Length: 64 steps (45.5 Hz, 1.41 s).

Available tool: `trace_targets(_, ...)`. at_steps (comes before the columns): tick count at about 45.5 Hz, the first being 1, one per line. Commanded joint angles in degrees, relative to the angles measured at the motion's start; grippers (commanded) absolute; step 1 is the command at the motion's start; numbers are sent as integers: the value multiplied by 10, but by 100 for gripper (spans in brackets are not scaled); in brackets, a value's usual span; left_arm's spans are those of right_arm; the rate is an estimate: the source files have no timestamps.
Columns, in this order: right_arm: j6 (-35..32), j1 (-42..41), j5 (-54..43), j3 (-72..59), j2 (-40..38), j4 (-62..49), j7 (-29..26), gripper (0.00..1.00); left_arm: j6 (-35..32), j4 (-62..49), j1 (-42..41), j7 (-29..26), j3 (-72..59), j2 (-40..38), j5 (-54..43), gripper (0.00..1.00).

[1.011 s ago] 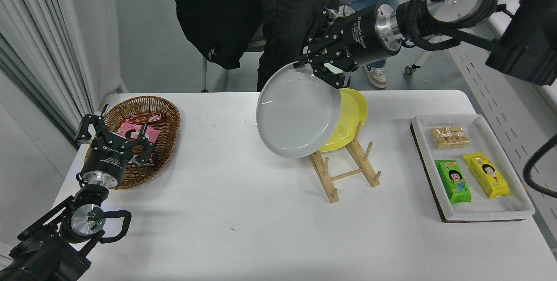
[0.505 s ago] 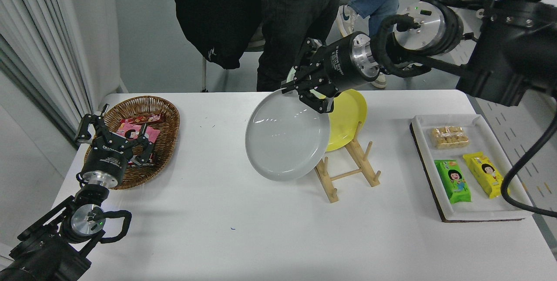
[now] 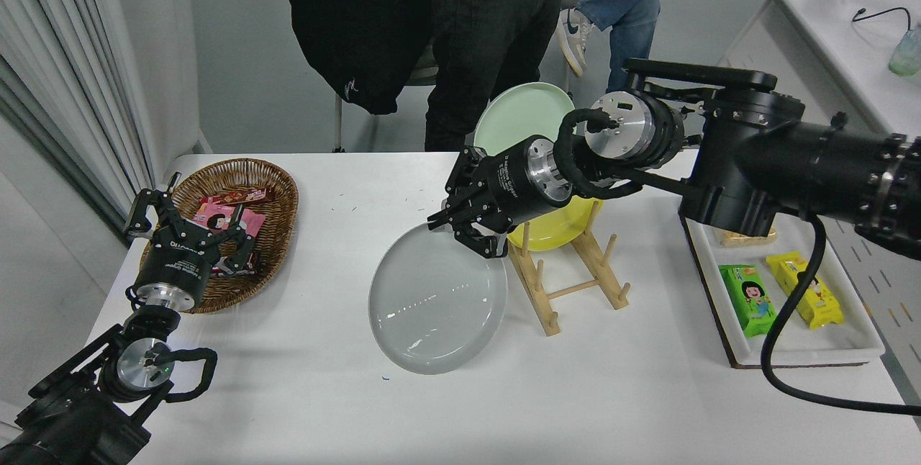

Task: Place the plate on the table

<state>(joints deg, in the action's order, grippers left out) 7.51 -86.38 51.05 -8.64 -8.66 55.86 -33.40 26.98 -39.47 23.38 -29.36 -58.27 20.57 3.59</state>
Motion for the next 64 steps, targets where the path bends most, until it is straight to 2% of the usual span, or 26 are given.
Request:
trace_targets(1,40,62,-6,65,34,-48,1,0,0,0,0,0,0,0,0,98)
trace_targets(12,62,125,-22,136,86,-105,7,0,0,0,0,0,0,0,0,98)
trace_targets(30,116,186,-50,180,87,-160,11,0,0,0,0,0,0,0,0,98)
trace_targets(54,241,192,-46,218,87,-174,11,0,0,0,0,0,0,0,0,98)
trace_targets(59,288,193,-48,250,87,-189,11,0,0,0,0,0,0,0,0,98)
trace_targets(64,297,202,-50,252,87,-188,11,0,0,0,0,0,0,0,0,98)
